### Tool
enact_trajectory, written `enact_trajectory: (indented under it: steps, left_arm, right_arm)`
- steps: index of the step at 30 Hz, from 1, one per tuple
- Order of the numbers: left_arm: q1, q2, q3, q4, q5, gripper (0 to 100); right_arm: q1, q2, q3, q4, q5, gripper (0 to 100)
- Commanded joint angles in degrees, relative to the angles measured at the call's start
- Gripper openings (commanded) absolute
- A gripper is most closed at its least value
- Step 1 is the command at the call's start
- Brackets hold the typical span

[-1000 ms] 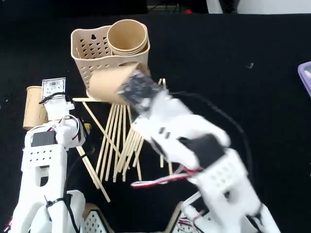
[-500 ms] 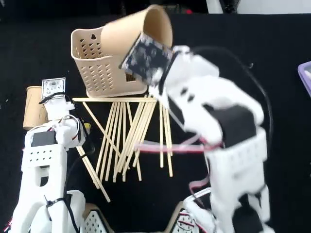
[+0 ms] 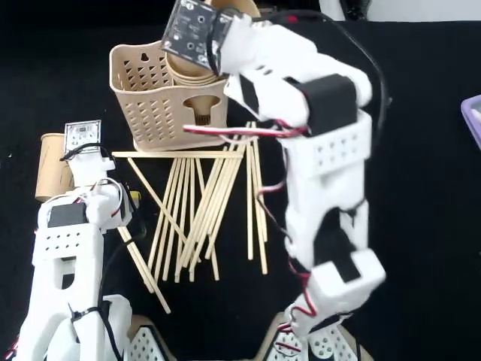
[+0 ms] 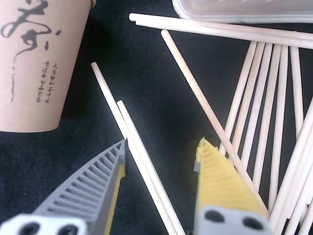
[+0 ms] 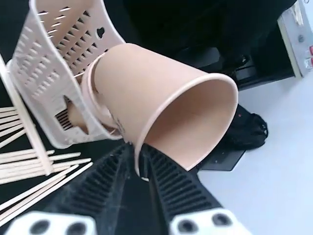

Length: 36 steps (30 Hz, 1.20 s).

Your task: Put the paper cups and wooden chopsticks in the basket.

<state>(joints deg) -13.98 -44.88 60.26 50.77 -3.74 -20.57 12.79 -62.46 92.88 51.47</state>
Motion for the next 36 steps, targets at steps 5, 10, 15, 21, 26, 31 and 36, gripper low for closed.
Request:
enact_trajectory:
  steps: [5, 10, 15, 21, 26, 31, 36]
  left_arm:
    - [0.5, -1.2, -0.5, -0.1, -0.4, 23]
    - [0.5, -1.2, -0.5, -0.2, -0.4, 23]
    - [0.5, -1.2, -0.5, -0.2, -0.4, 23]
    - [0.5, -1.2, -0.5, -0.2, -0.4, 23]
    - [0.5, -1.2, -0.5, -0.2, -0.4, 23]
    - [0.5, -1.2, -0.5, -0.2, -0.4, 23]
    - [0.5, -1.2, -0.5, -0.2, -0.4, 23]
  right_arm:
    - [1.8, 6.1, -7.5, 1.6, 1.2, 1.1]
    - [1.8, 6.0, -7.9, 6.0, 5.0, 1.1]
    - [1.8, 6.3, -8.0, 6.0, 5.0, 1.1]
    - [1.4, 6.4, -7.6, 2.8, 1.2, 1.6]
    - [1.3, 6.4, -7.6, 0.0, -5.8, 8.6]
    - [1.2, 6.5, -7.5, -0.2, -11.7, 19.2]
    - [-0.4, 6.5, -7.6, -3.0, -12.7, 14.5]
